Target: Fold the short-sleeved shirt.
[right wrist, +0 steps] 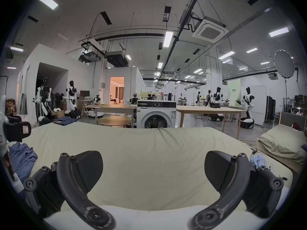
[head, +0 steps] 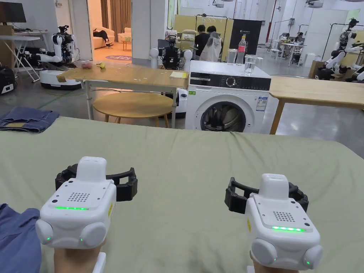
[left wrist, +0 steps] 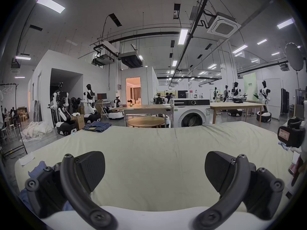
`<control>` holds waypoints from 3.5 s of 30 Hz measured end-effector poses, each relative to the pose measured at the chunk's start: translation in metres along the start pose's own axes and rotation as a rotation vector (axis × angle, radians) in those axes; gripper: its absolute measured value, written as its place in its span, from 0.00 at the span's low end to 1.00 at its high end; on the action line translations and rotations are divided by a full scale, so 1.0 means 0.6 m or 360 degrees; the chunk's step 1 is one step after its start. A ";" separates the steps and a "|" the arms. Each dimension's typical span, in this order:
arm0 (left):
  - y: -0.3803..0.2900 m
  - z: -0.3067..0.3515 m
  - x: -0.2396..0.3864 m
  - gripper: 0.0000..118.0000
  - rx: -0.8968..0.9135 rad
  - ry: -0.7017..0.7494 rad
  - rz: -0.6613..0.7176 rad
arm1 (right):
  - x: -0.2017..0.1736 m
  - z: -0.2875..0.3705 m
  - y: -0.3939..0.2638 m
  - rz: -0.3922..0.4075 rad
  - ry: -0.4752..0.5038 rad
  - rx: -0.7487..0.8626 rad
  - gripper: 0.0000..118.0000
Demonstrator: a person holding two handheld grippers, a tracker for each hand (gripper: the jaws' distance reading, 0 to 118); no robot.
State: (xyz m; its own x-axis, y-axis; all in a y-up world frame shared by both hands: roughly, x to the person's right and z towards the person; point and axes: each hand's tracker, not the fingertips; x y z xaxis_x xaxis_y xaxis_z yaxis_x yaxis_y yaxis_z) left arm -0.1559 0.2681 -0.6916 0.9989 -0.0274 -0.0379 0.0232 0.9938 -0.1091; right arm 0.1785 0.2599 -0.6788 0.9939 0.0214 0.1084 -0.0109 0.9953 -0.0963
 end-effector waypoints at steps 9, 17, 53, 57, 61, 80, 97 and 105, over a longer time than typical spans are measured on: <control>0.001 0.003 -0.001 0.88 0.0019 -0.0001 0.0018 | 0.004 0.001 -0.001 -0.0030 -0.0026 0.0015 0.81; 0.004 0.000 0.003 0.00 -0.0019 0.0040 -0.0037 | -0.002 0.010 0.003 -0.0030 -0.0084 0.0069 0.00; -0.008 0.131 -0.418 0.00 -0.0834 0.0462 0.0253 | -0.311 0.028 0.001 -0.0031 0.0681 -0.0169 0.00; -0.041 0.115 -0.480 0.55 -0.1059 0.0356 0.0458 | -0.334 0.027 -0.019 0.0005 0.0735 -0.0229 0.00; -0.081 0.079 -0.500 0.66 -0.1246 0.0293 0.0544 | -0.338 0.020 -0.029 0.0004 0.0759 -0.0271 0.00; -0.198 0.042 -0.433 0.00 -0.1356 0.0304 0.0182 | -0.289 0.010 -0.044 -0.0040 0.0681 -0.0351 0.00; 0.132 0.096 -0.372 0.00 -0.0474 0.0041 0.0290 | -0.207 0.026 0.002 -0.0038 0.0566 -0.0245 0.00; 0.261 0.030 -0.192 0.00 -0.0274 -0.0379 0.0197 | -0.112 0.042 0.027 -0.0041 0.0405 -0.0169 0.00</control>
State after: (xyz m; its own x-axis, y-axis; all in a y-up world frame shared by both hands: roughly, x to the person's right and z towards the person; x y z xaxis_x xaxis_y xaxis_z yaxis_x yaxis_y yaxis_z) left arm -0.2665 0.4289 -0.6862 0.9757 0.1386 0.1700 -0.0859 0.9546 -0.2853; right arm 0.1087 0.2769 -0.6625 0.9895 -0.0416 -0.1387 0.0130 0.9794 -0.2015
